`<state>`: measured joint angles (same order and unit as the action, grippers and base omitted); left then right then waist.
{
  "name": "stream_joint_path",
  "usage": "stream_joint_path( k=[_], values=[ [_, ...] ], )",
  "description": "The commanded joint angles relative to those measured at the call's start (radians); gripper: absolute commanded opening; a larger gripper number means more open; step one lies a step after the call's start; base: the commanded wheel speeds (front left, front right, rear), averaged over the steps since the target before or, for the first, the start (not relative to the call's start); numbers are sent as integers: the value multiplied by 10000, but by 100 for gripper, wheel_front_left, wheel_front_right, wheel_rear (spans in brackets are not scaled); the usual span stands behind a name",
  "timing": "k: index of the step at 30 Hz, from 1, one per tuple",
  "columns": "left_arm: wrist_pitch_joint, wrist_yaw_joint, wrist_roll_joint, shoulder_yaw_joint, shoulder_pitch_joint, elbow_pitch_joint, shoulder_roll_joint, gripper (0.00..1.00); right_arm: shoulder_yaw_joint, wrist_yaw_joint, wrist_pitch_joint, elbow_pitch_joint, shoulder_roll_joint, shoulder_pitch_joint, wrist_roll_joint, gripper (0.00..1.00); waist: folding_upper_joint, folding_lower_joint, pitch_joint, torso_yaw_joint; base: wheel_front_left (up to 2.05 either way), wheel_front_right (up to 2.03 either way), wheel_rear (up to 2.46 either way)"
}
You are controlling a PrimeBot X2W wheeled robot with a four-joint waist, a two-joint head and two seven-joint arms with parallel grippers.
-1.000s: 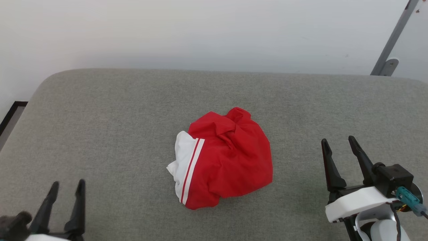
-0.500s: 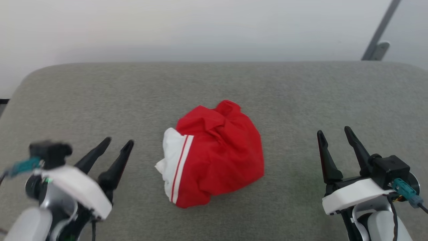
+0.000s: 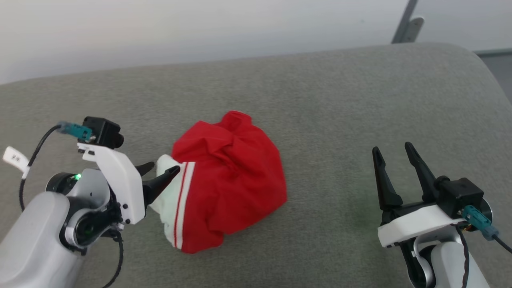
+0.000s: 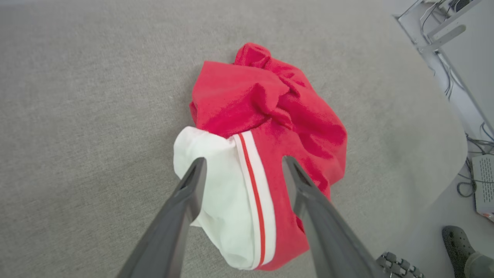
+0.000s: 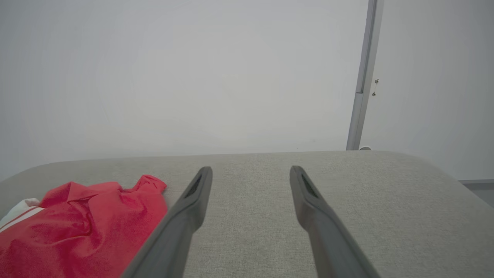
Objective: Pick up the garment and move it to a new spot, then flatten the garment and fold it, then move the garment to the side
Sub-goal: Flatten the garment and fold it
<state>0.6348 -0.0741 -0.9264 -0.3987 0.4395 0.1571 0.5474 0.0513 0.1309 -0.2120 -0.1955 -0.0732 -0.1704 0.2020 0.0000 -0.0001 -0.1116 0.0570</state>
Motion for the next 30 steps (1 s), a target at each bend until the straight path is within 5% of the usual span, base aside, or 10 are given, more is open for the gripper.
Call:
stream_joint_path(
  k=[1, 12, 19, 20, 21, 30],
  values=[
    [186, 60, 59, -58, 240, 120, 85, 100, -11, -3, -100, -12, 38, -101, 23, 100, 0, 1, -129, 179, 0, 0, 0],
    [1588, 581, 198, -640, 1059, 1569, -60, 100, -74, -3, -285, -245, 124, -303, -27, 100, 0, 1, -480, 501, 0, 0, 0],
    [1775, 443, 211, -852, 1451, 2622, -219, 98, -47, -3, -347, -341, 163, -449, -77, 100, 0, 1, -630, 473, 0, 0, 0],
    [1795, 373, 204, -869, 1524, 2736, -253, 44, -52, -3, -352, -349, 167, -470, -85, 100, 0, 1, -645, 459, 0, 0, 0],
    [1809, 327, 207, -877, 1585, 2866, -271, 0, -54, -3, -365, -359, 173, -482, -87, 100, 0, 1, -655, 445, 0, 0, 0],
    [2152, -54, -330, -763, 2350, 3047, -549, 0, -132, -3, -413, -477, 195, -506, -183, 100, 0, 1, -614, 315, 0, 0, 0]
  ],
)
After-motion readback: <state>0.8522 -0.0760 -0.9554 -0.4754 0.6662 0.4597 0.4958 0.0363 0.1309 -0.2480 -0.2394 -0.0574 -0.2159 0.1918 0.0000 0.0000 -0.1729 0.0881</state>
